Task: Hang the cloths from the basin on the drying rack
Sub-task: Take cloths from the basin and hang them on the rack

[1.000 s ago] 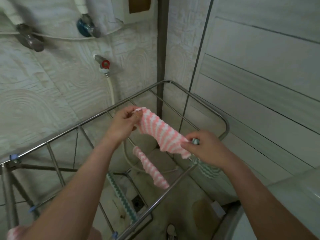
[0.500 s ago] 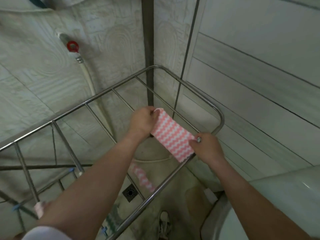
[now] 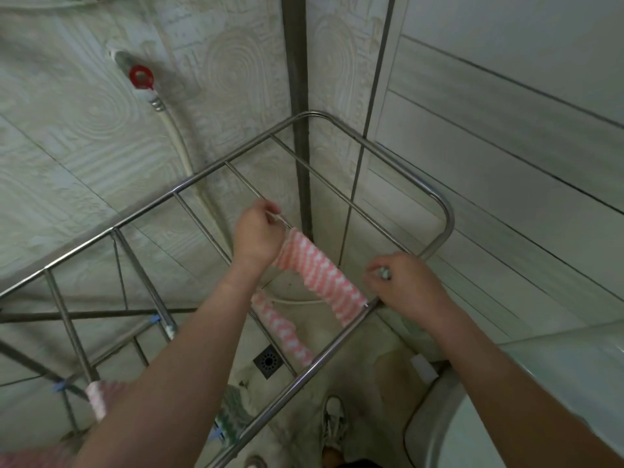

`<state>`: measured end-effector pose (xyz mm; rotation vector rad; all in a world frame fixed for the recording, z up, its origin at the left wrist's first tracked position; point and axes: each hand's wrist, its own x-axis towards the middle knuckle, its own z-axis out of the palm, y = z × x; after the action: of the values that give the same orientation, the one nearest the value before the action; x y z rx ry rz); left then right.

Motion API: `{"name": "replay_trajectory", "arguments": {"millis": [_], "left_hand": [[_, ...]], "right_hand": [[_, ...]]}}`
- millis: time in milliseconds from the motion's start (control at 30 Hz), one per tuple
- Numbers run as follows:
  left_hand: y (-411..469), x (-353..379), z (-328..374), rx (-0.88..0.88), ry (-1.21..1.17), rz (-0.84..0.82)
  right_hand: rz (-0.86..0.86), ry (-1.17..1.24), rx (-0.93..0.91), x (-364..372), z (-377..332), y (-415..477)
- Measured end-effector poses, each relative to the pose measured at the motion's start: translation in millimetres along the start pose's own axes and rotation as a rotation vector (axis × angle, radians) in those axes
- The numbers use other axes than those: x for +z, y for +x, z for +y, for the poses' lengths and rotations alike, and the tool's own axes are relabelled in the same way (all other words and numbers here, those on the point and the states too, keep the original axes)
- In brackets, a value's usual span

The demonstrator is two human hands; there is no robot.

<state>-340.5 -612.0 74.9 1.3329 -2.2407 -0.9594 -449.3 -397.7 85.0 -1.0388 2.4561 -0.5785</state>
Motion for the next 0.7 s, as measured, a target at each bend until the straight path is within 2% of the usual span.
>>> {"name": "replay_trajectory", "arguments": {"millis": [100, 200, 333, 600, 700], "left_hand": [[-9, 8, -15, -0.132, -0.152, -0.161], [-10, 14, -18, -0.145, -0.289, -0.194], [-3, 19, -17, -0.077, -0.202, -0.164], [-3, 19, -11, 0.105, 0.133, -0.093], [-14, 10, -1, 0.138, 0.125, -0.049]], "right_hand": [[-0.161, -0.037, -0.006, 6, -8, -3], [-0.137, -0.118, -0.008, 10, -14, -4], [-0.103, -0.204, -0.004, 10, -19, -7], [-0.058, -0.258, 0.026, 18, -22, -10], [-0.092, 0.012, 0.083, 4, -22, -17]]}}
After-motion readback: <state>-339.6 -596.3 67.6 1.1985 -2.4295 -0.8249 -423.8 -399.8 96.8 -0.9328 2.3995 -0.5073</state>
